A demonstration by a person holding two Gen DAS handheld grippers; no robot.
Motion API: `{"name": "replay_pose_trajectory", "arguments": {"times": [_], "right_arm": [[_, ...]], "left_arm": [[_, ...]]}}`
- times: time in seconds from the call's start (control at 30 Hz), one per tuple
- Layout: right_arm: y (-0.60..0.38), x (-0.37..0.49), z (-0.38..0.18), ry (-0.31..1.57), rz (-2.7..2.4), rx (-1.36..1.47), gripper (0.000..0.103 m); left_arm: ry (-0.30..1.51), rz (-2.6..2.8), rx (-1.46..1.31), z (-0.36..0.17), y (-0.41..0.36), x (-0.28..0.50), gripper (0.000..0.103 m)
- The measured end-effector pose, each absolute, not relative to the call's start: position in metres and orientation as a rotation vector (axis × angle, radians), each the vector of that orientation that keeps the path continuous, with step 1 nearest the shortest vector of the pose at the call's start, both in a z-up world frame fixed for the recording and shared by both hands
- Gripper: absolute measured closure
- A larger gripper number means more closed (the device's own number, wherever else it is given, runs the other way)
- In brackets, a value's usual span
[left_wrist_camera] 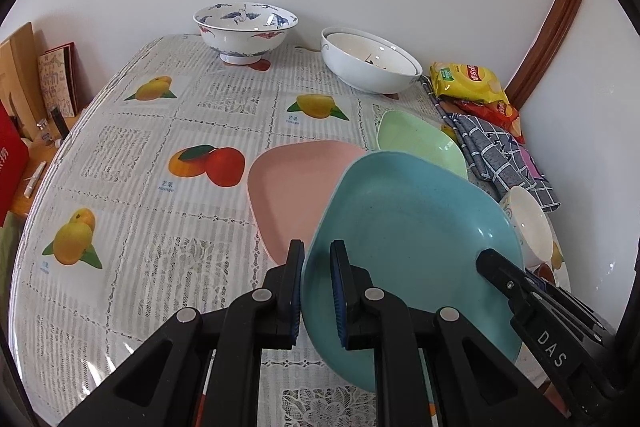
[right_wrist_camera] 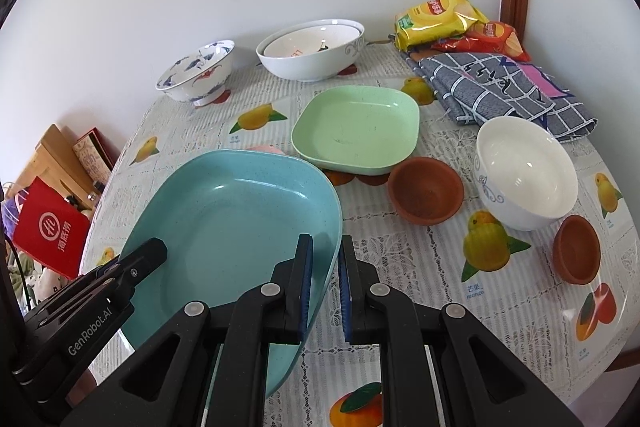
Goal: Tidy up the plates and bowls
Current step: 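Lift the light-blue plate with both grippers and carry it over the pink plate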
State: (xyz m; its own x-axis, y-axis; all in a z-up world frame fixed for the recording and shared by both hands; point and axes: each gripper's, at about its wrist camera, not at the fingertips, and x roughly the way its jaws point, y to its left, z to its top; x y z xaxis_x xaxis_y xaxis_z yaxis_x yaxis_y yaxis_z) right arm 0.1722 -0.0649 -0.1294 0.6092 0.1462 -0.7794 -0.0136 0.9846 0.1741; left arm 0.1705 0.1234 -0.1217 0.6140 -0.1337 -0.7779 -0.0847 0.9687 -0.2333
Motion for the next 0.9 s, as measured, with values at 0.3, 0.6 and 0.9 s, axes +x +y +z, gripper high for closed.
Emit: {"name": "replay_pose_trajectory", "arguments": {"times": [0.3,0.6,0.9], "right_arm": [[-0.061,0.18,-0.143,0.942,0.098,0.154,0.091],[-0.054,0.184,-0.153,0.966,0.1,0.139,0.091],[-0.051,0.189,-0.162,0.992,0.104,0.136,0.091]], "left_arm": [[0.942,-0.017,-0.262,-0.135,0.128,0.176,0.09],[0.979,-0.006,-0.272,-0.15,0.132,0.179,0.09],[1.002,-0.001,-0.278,-0.159,0.134,0.183,0.09]]}}
